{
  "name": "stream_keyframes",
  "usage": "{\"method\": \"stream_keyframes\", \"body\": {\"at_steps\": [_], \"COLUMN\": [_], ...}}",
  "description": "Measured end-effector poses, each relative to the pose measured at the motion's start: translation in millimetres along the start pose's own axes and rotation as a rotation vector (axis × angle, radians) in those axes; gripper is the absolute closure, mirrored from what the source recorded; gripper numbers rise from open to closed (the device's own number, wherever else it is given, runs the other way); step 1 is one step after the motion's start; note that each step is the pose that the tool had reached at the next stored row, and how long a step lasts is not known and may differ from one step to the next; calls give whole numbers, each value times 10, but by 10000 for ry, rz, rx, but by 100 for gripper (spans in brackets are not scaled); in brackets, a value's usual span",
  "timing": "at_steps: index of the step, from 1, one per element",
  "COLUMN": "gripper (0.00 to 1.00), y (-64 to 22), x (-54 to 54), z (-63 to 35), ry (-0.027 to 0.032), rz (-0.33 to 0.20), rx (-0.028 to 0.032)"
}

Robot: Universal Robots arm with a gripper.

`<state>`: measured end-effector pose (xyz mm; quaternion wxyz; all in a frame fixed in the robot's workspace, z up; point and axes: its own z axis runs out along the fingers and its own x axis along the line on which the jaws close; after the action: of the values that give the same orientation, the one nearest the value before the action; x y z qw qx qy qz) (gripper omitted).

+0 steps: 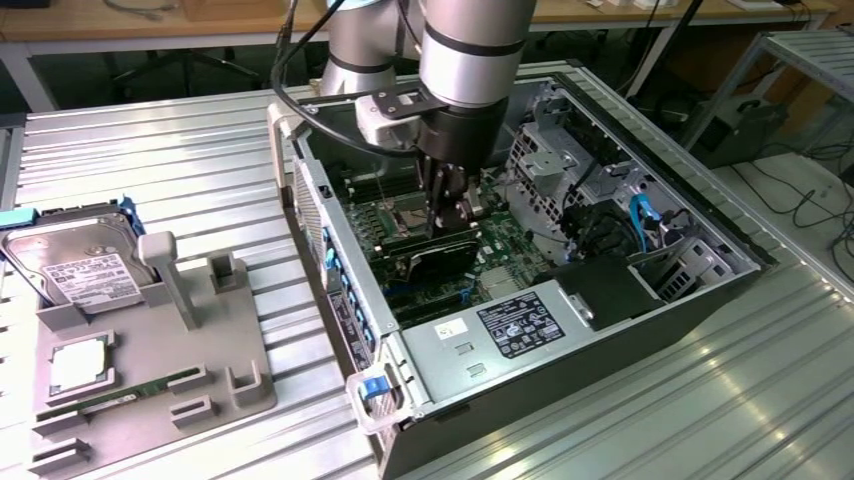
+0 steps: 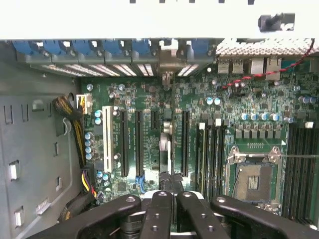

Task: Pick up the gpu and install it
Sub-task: 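Press down on the gpu until it lock into place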

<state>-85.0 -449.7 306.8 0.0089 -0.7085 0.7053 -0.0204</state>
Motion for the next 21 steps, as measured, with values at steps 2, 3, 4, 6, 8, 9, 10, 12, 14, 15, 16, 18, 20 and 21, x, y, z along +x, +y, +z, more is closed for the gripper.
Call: {"method": "stream_keyframes", "body": {"at_steps": [2, 3, 4, 6, 8, 9, 10, 12, 14, 15, 16, 18, 20, 21], "gripper": [89, 89, 89, 89, 89, 89, 89, 89, 89, 89, 89, 89, 89, 89], "y": [53, 88, 100, 105, 114, 116, 122, 134, 136, 136, 136, 137, 138, 139], "x": [-1, -1, -1, -1, -1, -1, -1, -1, -1, -1, -1, -2, -2, -2], "z": [11, 22, 27, 27, 28, 27, 27, 27, 28, 28, 29, 36, 64, 82], "ry": [-5, -3, -3, -2, -3, -3, -2, -3, -1, -1, -2, -6, -5, -5], "rz": [1, 1, 1, 0, 1, -1, -1, -2, -3, -3, -2, -2, -2, -2], "rx": [1, -1, 0, -1, -1, -1, -3, -14, -20, -20, -20, -17, -21, -21]}}
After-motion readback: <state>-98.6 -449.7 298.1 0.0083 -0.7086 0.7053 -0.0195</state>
